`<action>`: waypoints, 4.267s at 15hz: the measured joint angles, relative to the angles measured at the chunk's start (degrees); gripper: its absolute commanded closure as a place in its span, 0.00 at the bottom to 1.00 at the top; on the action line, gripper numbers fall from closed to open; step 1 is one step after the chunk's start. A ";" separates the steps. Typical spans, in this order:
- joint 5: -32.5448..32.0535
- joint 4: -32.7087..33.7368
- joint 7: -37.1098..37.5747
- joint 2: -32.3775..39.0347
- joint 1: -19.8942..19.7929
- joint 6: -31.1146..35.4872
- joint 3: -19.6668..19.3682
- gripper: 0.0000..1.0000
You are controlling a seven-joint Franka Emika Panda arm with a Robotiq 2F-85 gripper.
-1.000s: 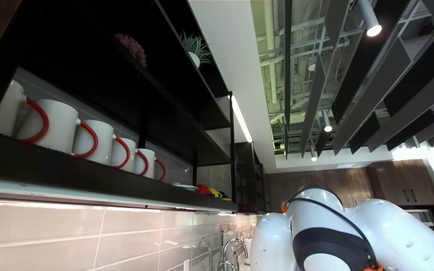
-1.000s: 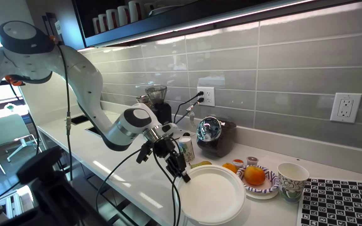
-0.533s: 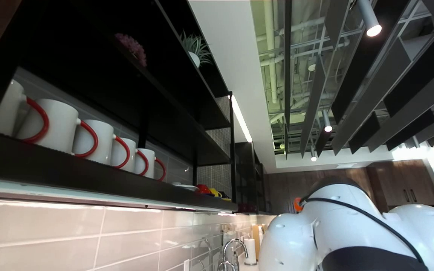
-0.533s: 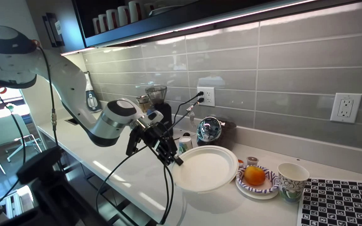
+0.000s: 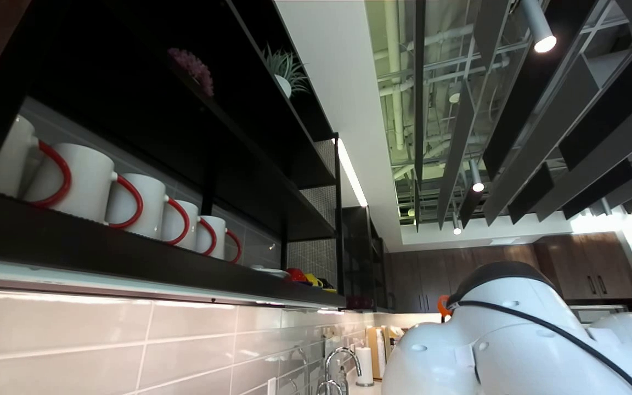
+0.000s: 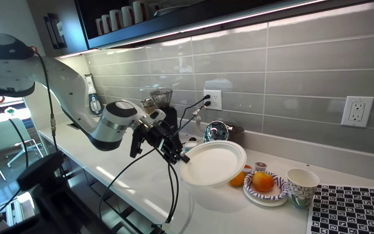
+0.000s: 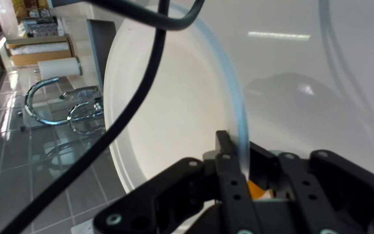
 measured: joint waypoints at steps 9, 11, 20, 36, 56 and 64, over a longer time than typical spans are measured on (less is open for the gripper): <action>16.98 -12.85 -8.22 16.94 19.33 20.58 -12.89 0.99; 22.14 -15.95 -10.76 18.24 20.59 26.96 -12.89 0.99; 33.35 -21.12 -18.85 17.54 20.65 38.33 -14.87 0.99; 34.30 -20.94 -23.87 15.99 27.12 37.88 -27.28 0.94; 25.27 -20.77 -27.86 11.43 34.74 51.51 -45.28 0.99; 3.15 -18.99 -31.90 -0.28 52.85 36.62 -66.89 0.99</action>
